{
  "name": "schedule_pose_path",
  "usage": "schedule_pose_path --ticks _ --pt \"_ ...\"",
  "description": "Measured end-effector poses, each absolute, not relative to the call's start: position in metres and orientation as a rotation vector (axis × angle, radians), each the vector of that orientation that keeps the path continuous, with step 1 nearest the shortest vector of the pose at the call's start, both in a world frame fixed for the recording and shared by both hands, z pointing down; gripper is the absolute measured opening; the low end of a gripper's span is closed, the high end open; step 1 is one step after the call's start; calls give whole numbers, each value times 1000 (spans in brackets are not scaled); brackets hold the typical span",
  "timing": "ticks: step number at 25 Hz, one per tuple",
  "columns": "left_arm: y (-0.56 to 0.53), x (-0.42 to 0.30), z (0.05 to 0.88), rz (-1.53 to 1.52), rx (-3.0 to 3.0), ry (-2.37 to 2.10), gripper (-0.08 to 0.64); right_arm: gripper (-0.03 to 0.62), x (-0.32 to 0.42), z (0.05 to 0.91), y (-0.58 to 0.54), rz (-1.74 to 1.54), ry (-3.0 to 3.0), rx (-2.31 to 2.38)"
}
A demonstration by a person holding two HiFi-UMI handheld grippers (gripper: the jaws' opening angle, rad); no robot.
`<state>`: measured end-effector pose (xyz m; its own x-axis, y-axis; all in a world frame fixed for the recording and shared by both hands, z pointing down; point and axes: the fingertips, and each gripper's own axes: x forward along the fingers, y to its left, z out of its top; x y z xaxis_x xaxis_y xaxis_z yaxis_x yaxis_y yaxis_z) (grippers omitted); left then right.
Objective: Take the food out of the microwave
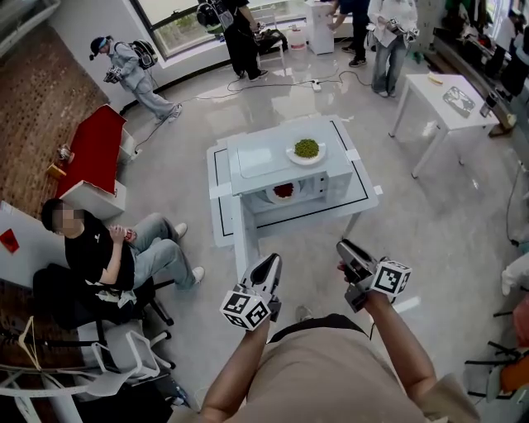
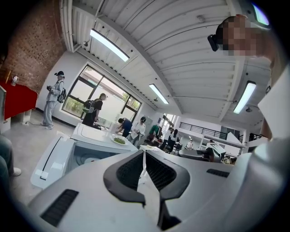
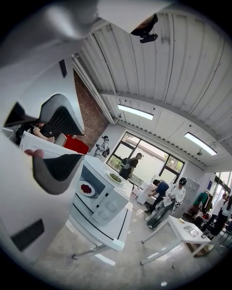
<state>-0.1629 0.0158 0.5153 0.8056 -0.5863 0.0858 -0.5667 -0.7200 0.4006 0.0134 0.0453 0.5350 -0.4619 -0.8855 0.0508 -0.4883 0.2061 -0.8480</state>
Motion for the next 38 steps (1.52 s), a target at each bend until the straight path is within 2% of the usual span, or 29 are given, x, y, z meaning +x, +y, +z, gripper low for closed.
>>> schedule_pose_path --ticks 25,38 --pt "-81 -124 520 29 2415 -1182 7 118 34 569 -120 -1349 2288 -1134" --pt "-111 -111 544 66 2324 -1333 8 118 46 615 -164 -1461 2372 -1109"
